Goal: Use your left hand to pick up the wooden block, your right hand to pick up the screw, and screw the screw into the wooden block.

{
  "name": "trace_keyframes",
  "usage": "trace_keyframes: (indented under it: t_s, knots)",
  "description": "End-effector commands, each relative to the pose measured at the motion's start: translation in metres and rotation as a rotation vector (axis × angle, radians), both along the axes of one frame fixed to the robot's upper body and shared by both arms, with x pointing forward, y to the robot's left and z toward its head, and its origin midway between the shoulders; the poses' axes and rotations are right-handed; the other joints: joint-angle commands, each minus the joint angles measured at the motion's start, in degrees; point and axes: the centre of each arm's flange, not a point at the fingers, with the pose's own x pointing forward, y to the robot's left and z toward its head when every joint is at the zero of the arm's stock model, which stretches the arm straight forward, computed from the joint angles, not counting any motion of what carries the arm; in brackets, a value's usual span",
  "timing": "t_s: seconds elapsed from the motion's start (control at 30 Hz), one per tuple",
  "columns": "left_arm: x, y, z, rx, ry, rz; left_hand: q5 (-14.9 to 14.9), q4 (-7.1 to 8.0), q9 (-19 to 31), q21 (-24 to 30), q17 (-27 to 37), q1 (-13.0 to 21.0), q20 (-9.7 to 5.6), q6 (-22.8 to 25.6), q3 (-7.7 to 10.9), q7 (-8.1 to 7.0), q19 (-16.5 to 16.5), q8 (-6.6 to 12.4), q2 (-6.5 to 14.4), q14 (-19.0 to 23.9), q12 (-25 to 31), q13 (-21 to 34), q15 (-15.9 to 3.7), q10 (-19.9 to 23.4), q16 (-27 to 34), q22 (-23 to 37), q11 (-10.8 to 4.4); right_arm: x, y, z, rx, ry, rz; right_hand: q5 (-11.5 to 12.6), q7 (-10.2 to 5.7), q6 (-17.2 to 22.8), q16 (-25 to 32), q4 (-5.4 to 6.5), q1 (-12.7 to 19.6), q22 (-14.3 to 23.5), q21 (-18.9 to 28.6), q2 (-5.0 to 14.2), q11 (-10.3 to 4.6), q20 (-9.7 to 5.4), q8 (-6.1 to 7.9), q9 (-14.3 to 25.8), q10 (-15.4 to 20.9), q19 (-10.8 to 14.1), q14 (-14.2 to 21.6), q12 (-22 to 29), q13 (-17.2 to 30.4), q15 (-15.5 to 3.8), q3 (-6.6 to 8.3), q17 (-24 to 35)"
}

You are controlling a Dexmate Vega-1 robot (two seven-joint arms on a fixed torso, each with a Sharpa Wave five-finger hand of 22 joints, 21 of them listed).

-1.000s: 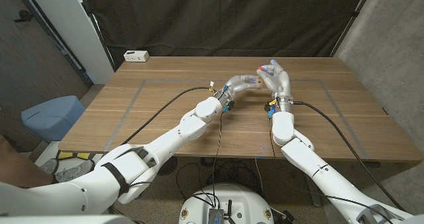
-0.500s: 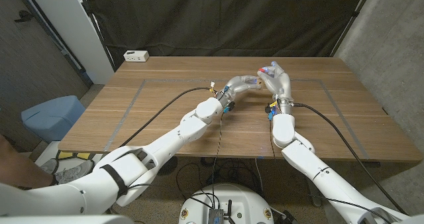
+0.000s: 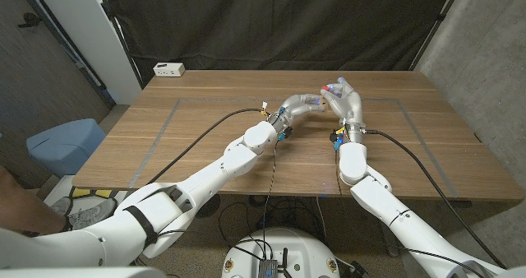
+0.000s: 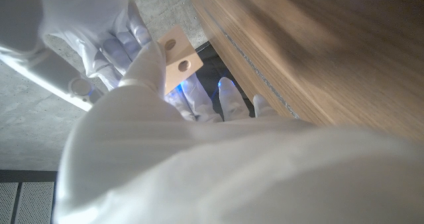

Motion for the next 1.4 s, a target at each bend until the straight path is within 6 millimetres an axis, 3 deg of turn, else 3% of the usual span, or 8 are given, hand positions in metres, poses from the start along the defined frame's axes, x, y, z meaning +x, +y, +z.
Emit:
trace_keyframes:
  t_s: [0.03, 1.4]
  knots:
    - [-0.0010, -0.0029, -0.0005, 0.003, 0.000, 0.002, 0.4, 0.37, 0.8, 0.3, 0.3, -0.8, 0.13, 2.3, 0.25, -0.43, 0.3, 0.48, 1.7, 0.6, 0.3, 0.3, -5.12, 0.6, -0.2, 0.3, 0.04, 0.0030, -0.0041, -0.0039, 0.000, 0.006, 0.010, 0.6, -0.15, 0.3, 0.0, -0.04, -0.6, 0.1, 0.1, -0.10, 0.04, -3.27, 0.49, 0.2, 0.3, -0.4, 0.1, -0.1, 0.3, -3.30, -0.27, 0.1]
    - [-0.0003, -0.0080, 0.0003, 0.016, 0.001, -0.002, 0.4, 0.43, 0.8, 0.3, 0.3, -0.9, 0.16, 2.3, 0.21, -0.33, 0.3, 0.43, 1.7, 0.6, 0.1, 0.4, -5.10, 0.6, -0.3, 0.3, 0.05, 0.0021, -0.0130, -0.0071, 0.007, 0.009, 0.009, 1.0, -0.08, 0.1, -0.1, 0.00, -0.9, 0.2, 0.2, 0.15, 0.37, -3.19, 0.90, -0.1, 0.5, -0.4, 0.1, 0.0, 0.3, -3.22, -0.47, 0.2]
